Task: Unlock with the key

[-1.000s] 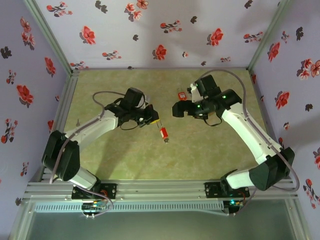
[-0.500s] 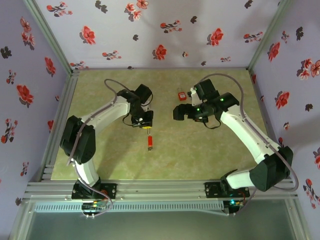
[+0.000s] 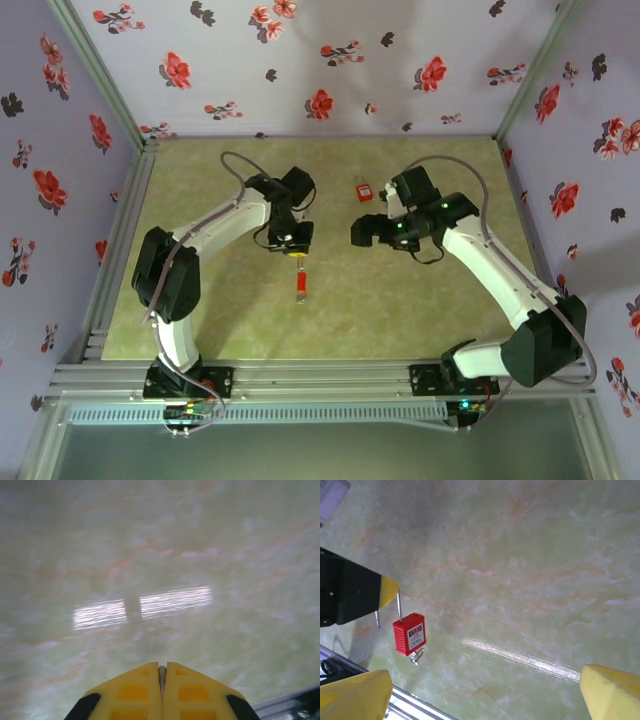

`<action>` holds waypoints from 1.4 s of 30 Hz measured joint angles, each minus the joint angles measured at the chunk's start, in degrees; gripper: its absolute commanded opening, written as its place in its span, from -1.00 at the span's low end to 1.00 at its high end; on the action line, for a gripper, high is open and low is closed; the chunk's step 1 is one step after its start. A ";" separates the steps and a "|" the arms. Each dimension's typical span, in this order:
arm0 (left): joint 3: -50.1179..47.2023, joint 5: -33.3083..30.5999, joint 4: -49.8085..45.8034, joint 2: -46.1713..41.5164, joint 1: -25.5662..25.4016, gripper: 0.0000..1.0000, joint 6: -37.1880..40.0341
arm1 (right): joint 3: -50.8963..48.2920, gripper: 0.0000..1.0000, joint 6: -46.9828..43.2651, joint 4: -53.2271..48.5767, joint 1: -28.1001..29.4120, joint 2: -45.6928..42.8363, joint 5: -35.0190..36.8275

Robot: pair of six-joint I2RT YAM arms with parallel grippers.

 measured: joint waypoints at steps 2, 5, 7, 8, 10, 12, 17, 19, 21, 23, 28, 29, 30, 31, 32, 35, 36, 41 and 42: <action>1.36 2.25 2.51 0.96 -1.01 -1.00 -1.33 | -1.64 0.93 0.00 -0.04 -0.68 -1.51 -0.07; 3.21 5.25 7.08 3.19 -2.45 -1.00 -3.52 | -3.87 0.92 0.02 0.02 -1.97 -4.00 -0.07; 4.20 7.02 10.08 5.05 -3.28 -1.00 -5.07 | -5.81 0.91 0.02 0.28 -2.36 -6.03 -0.11; 4.66 7.82 11.58 6.05 -3.65 -1.00 -5.86 | -7.15 0.90 0.04 0.70 -2.51 -7.21 -0.28; 5.44 9.35 14.75 8.11 -4.28 -1.00 -7.43 | -9.99 0.88 0.31 1.88 -2.49 -9.29 -1.16; 6.14 10.82 18.10 10.03 -4.81 -1.00 -9.18 | -12.90 0.87 0.94 3.17 -2.49 -10.84 -2.01; 7.02 13.68 26.14 13.75 -5.86 -1.00 -13.38 | -19.04 0.81 3.04 5.46 -2.49 -12.94 -2.45; 7.02 14.43 28.83 14.64 -6.08 -1.00 -14.71 | -20.33 0.76 3.52 6.12 -2.49 -13.05 -2.40; 6.75 14.95 31.08 15.15 -6.21 -1.00 -15.82 | -21.75 0.68 4.13 7.04 -2.49 -13.05 -2.21; 6.10 15.32 33.24 15.21 -6.27 -1.00 -16.61 | -23.50 0.61 5.01 8.02 -2.49 -13.05 -1.84; 4.31 16.06 36.24 15.23 -6.25 -1.00 -17.64 | -25.29 0.43 6.56 10.49 -1.42 -11.13 0.57; 4.07 16.13 36.50 15.23 -6.25 -1.00 -17.81 | -25.29 0.42 6.58 10.93 -0.90 -10.23 1.33; 3.93 16.26 36.72 15.23 -6.25 -1.00 -17.84 | -25.27 0.41 6.56 11.30 -0.28 -9.14 2.12; 3.85 16.35 36.92 15.23 -6.25 -1.00 -17.88 | -25.22 0.39 6.47 11.56 0.33 -8.04 3.04; 3.76 16.50 37.09 15.23 -6.25 -1.00 -17.99 | -25.05 0.36 6.38 11.76 1.14 -6.67 4.02; 3.32 16.74 37.90 15.23 -6.25 -1.00 -18.03 | -23.61 0.25 5.53 11.80 3.13 -2.99 6.99; 3.08 16.74 38.18 15.23 -6.25 -1.00 -18.03 | -23.06 0.22 5.31 11.76 3.58 -2.03 7.96; 1.14 17.18 39.63 15.23 -6.25 -1.00 -18.69 | -20.61 0.09 3.72 12.61 4.94 1.92 13.44; 0.87 17.31 39.67 15.23 -6.25 -1.00 -18.82 | -20.31 0.06 3.39 12.85 5.11 2.58 14.19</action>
